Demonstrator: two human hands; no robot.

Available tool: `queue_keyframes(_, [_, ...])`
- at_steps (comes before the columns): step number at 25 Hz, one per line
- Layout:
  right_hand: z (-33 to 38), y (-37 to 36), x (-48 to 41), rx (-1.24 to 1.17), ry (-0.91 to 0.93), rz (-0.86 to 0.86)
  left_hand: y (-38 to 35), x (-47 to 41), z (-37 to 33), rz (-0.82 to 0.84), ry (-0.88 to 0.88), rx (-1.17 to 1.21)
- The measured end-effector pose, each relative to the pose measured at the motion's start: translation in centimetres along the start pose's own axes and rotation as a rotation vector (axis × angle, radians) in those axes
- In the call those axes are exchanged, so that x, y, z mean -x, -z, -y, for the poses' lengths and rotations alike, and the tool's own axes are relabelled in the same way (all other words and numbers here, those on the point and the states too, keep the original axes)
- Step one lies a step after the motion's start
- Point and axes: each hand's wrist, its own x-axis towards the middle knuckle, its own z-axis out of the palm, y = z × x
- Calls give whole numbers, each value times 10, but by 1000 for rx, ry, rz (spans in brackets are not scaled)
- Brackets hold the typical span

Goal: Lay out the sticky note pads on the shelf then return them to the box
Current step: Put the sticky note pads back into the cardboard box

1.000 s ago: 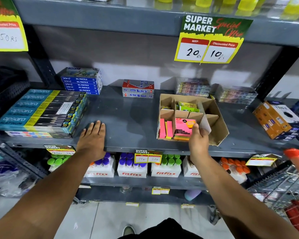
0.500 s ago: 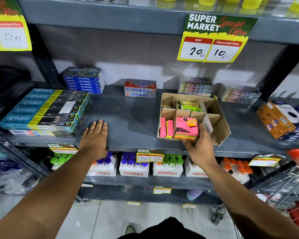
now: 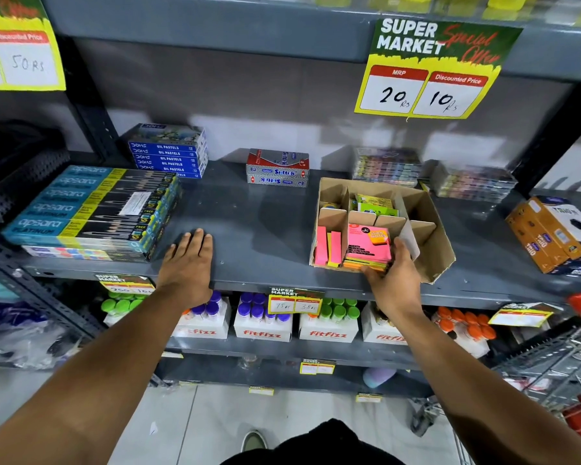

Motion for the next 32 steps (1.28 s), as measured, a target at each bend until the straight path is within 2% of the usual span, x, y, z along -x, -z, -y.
queue_keyframes(13, [-4, -1, -1, 97, -7, 26, -1, -1, 0, -9, -1, -3])
queue_keyframes(22, [3, -2, 3, -144, -31, -53, -3, -1, 2, -9, -6, -17])
queue_keyframes(32, [9, -3, 5, -175, -106, -40, 0, 0, 1, 7, -19, 11])
